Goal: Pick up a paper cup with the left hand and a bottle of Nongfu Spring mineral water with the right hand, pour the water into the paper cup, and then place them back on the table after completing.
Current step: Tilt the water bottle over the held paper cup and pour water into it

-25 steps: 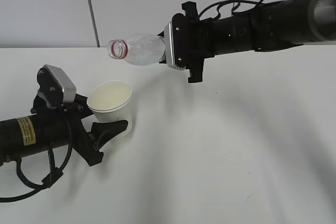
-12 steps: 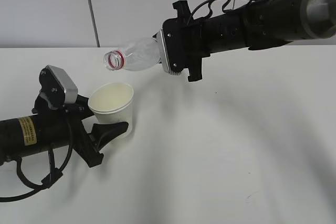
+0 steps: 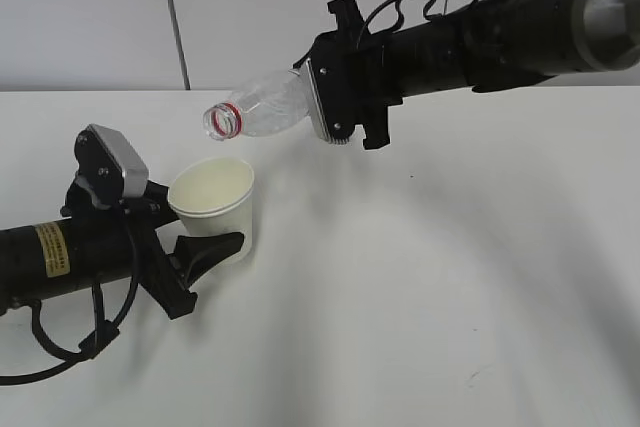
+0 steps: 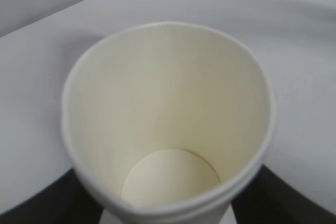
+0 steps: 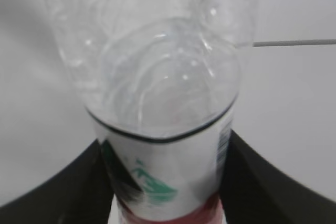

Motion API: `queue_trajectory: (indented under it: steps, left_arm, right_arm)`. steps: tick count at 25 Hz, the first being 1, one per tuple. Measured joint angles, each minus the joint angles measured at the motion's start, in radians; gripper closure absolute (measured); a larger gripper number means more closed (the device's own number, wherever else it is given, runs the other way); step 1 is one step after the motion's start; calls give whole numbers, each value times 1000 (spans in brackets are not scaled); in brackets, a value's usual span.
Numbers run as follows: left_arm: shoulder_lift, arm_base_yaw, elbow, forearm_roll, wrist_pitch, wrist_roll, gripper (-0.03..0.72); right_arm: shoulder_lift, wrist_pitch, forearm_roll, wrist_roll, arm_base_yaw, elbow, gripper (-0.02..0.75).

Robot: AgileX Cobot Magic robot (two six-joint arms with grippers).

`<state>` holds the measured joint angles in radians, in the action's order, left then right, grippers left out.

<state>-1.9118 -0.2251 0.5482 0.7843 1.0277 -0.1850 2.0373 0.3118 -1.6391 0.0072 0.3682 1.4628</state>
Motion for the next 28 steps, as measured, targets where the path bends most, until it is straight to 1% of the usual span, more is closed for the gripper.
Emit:
queue_trajectory:
  steps: [7,18,28]
  left_arm:
    - [0,0,0,0,0,0,259]
    - [0,0,0,0,-1,0,259]
    - [0,0,0,0,-4,0,259]
  right_arm:
    - [0,0,-4,-13,0,33,332]
    - [0,0,-10,-101,0,33,334]
    - [0,0,-10,-127,0,33,334]
